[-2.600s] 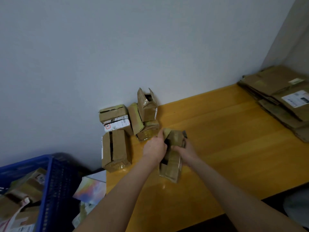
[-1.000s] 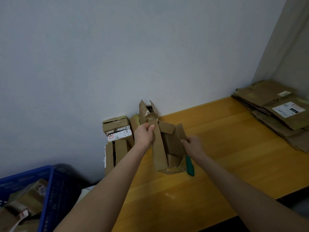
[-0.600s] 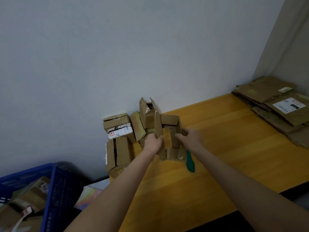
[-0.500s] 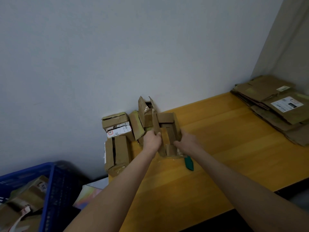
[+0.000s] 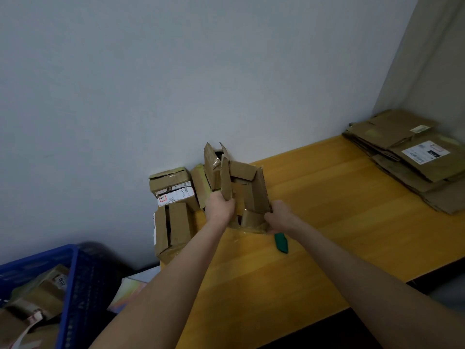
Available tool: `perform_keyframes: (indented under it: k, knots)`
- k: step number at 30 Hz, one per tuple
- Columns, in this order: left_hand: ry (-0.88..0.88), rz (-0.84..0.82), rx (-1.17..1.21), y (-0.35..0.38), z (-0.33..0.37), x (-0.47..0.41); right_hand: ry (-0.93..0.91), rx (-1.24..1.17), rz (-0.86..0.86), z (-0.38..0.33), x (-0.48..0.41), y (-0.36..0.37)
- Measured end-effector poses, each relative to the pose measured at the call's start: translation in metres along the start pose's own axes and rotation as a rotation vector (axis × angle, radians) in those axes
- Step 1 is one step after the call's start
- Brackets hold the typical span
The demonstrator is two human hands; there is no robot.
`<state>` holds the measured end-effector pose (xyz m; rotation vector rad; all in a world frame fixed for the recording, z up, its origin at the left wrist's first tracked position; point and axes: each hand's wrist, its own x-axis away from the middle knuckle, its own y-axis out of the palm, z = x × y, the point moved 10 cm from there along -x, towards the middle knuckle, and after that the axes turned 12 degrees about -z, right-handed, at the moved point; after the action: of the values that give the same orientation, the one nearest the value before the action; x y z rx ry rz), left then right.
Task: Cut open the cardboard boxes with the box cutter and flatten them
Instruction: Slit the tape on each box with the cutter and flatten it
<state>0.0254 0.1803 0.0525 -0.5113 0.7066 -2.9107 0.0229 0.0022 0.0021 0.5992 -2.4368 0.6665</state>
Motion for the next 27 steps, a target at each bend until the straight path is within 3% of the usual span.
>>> perform_keyframes:
  k: [6,10,13,16,19,22,24,27]
  knots:
    - [-0.044,-0.059,0.066,-0.006,-0.008,-0.005,-0.066,-0.04,-0.113,0.006,0.004,0.003]
    - [-0.044,-0.123,0.044,0.002,-0.007,-0.002,-0.071,0.02,-0.042,0.003,-0.002,-0.002]
    - [-0.044,-0.204,0.048,0.017,-0.005,0.003,-0.02,0.199,0.088,0.002,-0.008,-0.016]
    - [-0.109,-0.278,-0.02,0.029,-0.018,0.006,0.04,0.542,0.161,-0.001,-0.005,-0.021]
    - [-0.148,-0.27,-0.161,0.035,-0.037,0.009,0.101,0.69,0.119,0.012,-0.009,-0.003]
    - [-0.21,-0.228,-0.286,0.032,-0.064,0.007,0.059,0.487,0.009,0.036,-0.024,0.026]
    - [-0.239,-0.241,-0.296,0.033,-0.082,0.005,0.035,0.288,0.035,0.056,-0.029,0.028]
    - [-0.248,-0.249,-0.238,0.039,-0.105,0.005,0.186,0.364,0.165,0.099,-0.032,0.013]
